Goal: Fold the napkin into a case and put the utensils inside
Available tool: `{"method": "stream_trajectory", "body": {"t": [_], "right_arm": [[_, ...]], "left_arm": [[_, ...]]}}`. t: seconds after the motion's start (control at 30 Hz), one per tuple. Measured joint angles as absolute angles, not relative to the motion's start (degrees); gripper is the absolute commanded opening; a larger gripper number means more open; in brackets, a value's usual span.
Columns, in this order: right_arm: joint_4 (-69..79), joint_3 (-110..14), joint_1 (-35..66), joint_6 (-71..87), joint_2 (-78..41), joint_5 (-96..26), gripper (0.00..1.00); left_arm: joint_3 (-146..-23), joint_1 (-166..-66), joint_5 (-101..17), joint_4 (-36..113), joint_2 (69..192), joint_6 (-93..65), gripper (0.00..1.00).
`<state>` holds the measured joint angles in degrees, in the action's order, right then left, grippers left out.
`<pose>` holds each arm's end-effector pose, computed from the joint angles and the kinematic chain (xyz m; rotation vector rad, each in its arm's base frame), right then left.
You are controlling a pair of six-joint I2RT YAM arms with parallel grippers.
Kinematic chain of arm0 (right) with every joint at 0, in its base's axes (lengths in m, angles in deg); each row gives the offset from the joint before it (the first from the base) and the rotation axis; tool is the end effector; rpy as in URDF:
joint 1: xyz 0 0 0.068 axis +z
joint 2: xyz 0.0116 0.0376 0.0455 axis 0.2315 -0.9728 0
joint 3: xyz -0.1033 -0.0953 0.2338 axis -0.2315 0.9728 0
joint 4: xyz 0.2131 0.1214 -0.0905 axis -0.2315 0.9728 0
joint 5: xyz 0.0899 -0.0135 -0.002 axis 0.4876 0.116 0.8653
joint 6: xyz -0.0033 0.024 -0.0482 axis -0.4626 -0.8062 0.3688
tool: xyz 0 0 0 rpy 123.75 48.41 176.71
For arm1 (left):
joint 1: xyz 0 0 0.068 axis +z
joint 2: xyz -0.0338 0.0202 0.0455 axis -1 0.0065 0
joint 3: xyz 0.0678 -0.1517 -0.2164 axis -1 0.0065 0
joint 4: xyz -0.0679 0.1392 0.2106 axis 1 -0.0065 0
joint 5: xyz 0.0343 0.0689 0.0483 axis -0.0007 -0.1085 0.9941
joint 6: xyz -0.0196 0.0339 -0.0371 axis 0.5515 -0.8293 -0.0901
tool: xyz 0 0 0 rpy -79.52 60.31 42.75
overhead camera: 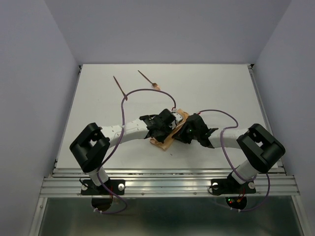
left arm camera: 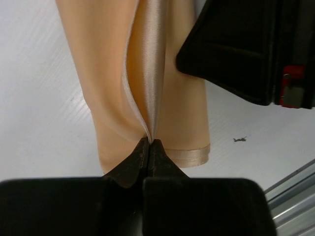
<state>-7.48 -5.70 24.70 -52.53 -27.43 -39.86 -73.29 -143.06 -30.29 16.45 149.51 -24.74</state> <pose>0.2213 0.1755 0.1297 0.6237 2.4754 0.8936 0.2063 -0.2742 0.2041 1.0937 2.2825 -0.3119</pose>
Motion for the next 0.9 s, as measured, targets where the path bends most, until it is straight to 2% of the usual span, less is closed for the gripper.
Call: {"method": "stream_trajectory", "body": {"t": [0.27, 0.73, 0.77, 0.87, 0.9], "right_arm": [[-7.57, -6.22, 25.2, -52.55, -28.18, -39.97, 0.16], [-7.26, -6.35, 25.71, -52.61, -28.11, -40.83, 0.19], [-7.16, -6.35, 25.73, -52.7, -28.0, -40.93, 0.27], [-6.28, -5.96, 25.73, -53.01, -26.49, -41.76, 0.43], [-5.91, -5.5, 25.75, -52.99, -25.4, -42.31, 0.52]], "left_arm": [[-73.29, -143.19, -36.41, 18.11, 149.53, -22.73, 0.0], [-75.02, -143.19, -38.18, 19.23, 154.27, -21.62, 0.0], [-75.02, -143.19, -38.18, 19.27, 154.32, -21.46, 0.0], [-75.02, -143.19, -38.22, 19.75, 154.32, -21.31, 0.0], [-75.02, -143.19, -38.31, 20.04, 154.32, -21.22, 0.0]]}}
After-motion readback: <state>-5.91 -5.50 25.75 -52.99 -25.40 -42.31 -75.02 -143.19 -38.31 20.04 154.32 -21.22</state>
